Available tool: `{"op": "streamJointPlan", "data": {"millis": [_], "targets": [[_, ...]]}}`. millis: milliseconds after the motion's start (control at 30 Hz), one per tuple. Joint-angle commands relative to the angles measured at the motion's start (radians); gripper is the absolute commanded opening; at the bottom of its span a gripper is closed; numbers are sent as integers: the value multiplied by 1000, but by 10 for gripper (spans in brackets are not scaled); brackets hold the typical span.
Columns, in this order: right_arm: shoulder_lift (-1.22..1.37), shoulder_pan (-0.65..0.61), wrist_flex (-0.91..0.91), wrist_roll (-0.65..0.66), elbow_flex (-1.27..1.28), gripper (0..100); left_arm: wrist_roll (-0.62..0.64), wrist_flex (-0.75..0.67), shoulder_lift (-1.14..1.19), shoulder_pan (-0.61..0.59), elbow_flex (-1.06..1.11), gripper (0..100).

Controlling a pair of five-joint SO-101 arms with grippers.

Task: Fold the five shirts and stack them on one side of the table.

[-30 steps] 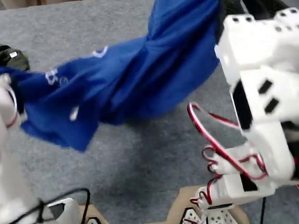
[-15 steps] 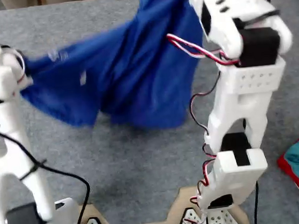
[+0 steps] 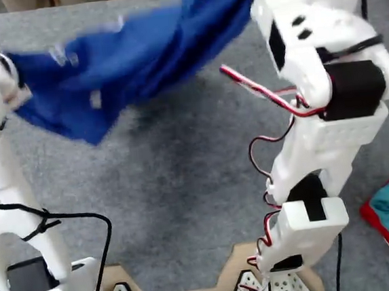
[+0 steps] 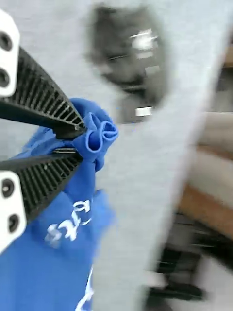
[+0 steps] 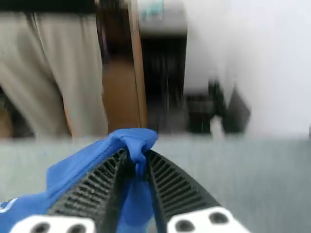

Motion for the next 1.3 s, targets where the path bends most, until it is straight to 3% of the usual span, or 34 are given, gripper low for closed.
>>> {"op": "streamJointPlan", "data": {"millis": [0,267,567,667,767,867,1067,1267], "targets": [[-61,-4,109,5,-7,9,-46,114,-4,78,163,20],[-151,-22,110,218,260,9,-201,112,-4,264,605,20],[-394,-12,110,310,825,9,-219,112,4,298,651,19],[-487,8,109,400,1030,9,-224,112,4,299,689,19],[-567,15,109,462,1198,15,-310,112,5,299,749,21],[-645,48,107,470,1314,97,-351,112,4,298,816,46],[-773,127,107,549,1455,309,-319,112,-4,321,1002,219],[-848,128,94,548,1477,333,-281,112,-5,307,1010,211]]}}
